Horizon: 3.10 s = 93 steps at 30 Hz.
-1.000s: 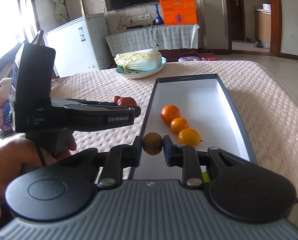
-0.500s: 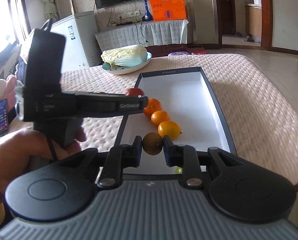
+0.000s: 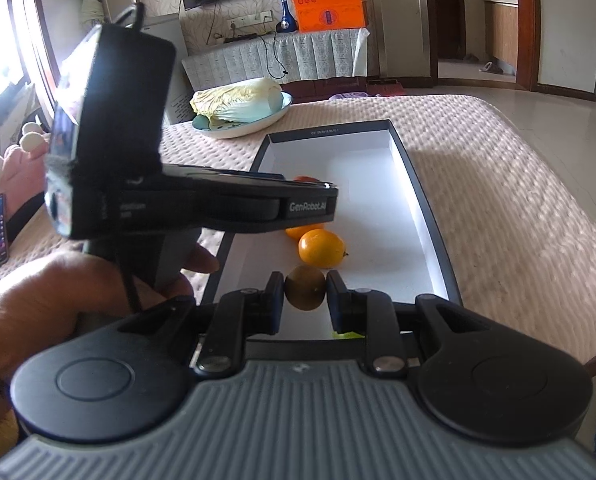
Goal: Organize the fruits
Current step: 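Open the left gripper to drop the apple into the box while the right holds the kiwi, then lower the kiwi into the box and open the right gripper, then move both tools back toward the tangerine and small brown fruit on the bed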
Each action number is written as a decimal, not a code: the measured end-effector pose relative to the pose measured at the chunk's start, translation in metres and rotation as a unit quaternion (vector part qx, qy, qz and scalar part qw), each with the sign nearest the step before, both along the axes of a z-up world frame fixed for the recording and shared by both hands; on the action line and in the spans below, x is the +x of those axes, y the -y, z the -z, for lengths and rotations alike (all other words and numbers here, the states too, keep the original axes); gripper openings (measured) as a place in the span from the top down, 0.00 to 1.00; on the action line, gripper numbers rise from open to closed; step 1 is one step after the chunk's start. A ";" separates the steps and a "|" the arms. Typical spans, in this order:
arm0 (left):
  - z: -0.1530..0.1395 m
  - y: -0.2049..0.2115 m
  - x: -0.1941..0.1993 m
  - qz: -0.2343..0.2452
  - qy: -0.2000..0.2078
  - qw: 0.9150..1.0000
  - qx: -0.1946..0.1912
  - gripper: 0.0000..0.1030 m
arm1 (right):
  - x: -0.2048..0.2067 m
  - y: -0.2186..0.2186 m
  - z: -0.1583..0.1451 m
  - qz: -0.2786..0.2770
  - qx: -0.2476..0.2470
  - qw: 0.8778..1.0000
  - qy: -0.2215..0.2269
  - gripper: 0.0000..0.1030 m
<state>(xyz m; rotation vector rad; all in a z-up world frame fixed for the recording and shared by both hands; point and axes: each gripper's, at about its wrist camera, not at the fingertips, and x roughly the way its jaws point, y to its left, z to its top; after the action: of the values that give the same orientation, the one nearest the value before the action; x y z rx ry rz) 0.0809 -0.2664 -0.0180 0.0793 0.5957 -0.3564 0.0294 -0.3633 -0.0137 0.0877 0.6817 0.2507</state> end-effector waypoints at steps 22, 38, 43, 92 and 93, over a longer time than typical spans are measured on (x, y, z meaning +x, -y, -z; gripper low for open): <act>-0.018 -0.047 -0.013 -0.032 0.011 0.999 -0.012 0.38 | 0.026 0.005 0.006 0.038 -0.008 0.999 0.027 0.74; -0.018 -0.068 -0.025 -0.036 0.006 0.999 -0.003 0.34 | 0.040 -0.006 0.009 0.049 -0.014 0.998 0.032 0.74; -0.018 -0.070 -0.025 -0.037 0.003 0.999 -0.004 0.34 | 0.041 -0.006 0.010 0.054 -0.015 0.998 0.035 0.73; -0.019 -0.168 -0.024 -0.118 0.001 0.993 -0.003 0.33 | 0.036 -0.077 -0.011 0.010 0.032 0.991 0.131 0.62; -0.018 -0.174 -0.024 -0.122 0.000 0.992 -0.002 0.33 | 0.037 -0.080 -0.010 0.007 0.031 0.991 0.130 0.62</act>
<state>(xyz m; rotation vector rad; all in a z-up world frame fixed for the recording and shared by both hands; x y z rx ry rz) 0.0568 -0.0928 0.0002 0.0020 0.5964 -0.1196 0.0661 -0.2832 -0.0036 0.1175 0.4144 0.2652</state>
